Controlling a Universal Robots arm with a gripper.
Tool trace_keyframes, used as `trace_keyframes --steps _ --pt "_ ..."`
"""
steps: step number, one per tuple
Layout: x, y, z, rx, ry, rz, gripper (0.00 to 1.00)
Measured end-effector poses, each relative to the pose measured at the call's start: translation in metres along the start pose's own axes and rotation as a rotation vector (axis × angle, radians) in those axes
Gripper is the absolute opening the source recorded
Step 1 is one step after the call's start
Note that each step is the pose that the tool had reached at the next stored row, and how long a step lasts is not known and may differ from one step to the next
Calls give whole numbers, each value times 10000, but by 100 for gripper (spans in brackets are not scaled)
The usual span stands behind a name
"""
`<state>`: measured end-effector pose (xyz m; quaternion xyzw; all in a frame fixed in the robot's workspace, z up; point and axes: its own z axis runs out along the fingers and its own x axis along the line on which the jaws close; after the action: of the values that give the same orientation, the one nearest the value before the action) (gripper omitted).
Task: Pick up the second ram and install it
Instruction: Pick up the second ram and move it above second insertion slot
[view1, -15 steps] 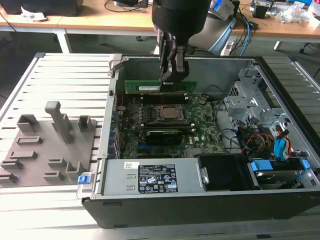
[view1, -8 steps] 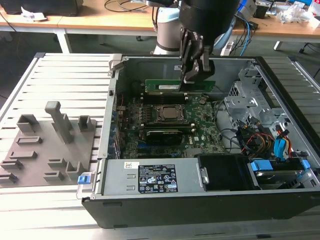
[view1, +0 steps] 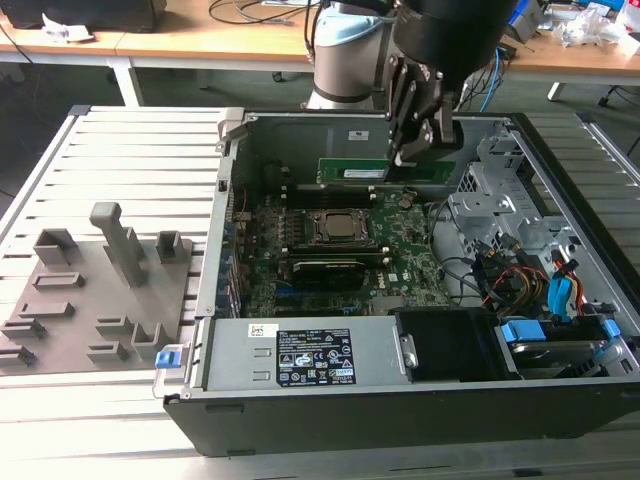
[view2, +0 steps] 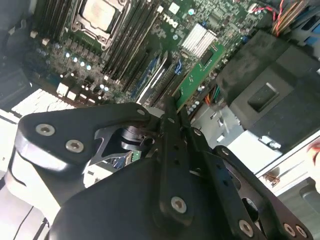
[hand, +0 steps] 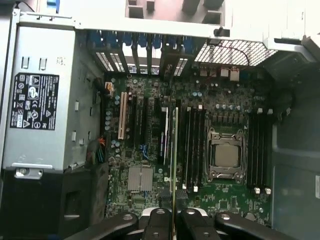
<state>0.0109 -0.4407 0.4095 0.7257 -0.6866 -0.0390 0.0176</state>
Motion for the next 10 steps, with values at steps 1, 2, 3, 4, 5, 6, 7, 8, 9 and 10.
trace_keyframes --steps 1,2,3,4,5,6,7,8,9,10 --pt "0 -18 9 -3 -71 27 14" --pt "-1 -24 13 1 -155 35 14" --pt "-1 -27 16 4 -221 37 14" --pt "-6 -29 27 6 -292 40 14" --pt "-14 -31 41 8 -310 38 14" --pt "-30 -33 53 7 -311 37 14" --pt "-58 -36 70 7 -310 37 14" --pt "-93 -39 91 7 -311 37 14" --pt "-113 -42 109 7 -311 37 14" --pt "-120 -44 122 5 -310 36 14"
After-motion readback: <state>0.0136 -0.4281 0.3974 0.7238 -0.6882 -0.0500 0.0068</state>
